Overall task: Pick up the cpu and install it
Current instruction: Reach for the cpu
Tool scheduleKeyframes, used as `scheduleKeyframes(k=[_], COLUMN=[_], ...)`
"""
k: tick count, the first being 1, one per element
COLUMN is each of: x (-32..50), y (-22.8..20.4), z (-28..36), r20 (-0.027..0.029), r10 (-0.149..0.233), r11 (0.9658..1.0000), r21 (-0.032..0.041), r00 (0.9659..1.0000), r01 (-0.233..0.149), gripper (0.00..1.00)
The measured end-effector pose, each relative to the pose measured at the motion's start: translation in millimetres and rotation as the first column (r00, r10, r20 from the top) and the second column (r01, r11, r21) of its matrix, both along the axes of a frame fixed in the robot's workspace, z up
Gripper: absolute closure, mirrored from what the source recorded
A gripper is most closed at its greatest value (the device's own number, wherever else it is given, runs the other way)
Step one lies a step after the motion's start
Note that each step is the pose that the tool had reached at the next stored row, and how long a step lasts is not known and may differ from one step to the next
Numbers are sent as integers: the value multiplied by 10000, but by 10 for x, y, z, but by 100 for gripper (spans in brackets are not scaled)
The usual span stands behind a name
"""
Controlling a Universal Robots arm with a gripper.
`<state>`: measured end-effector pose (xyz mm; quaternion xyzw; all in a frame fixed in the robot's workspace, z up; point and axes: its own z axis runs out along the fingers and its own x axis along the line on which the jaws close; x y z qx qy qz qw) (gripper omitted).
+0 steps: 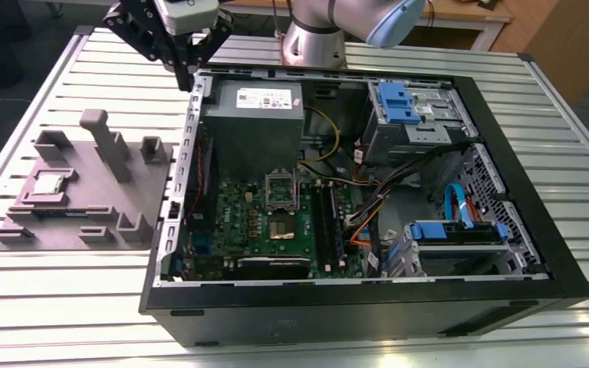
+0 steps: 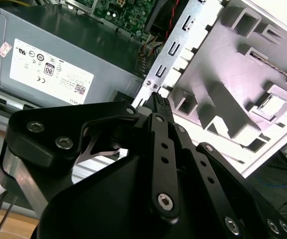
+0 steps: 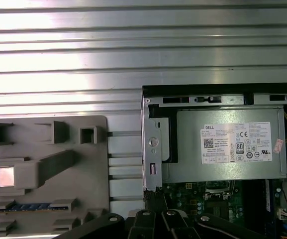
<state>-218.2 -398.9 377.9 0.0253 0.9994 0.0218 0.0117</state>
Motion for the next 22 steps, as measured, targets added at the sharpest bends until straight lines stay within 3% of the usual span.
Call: scheduleKeyframes(k=[22], x=[-69], y=[0], z=[-4], r20=[0], r10=[1], r11=[10000], r21=[0], r00=[10000], r01=[-1], gripper=[90])
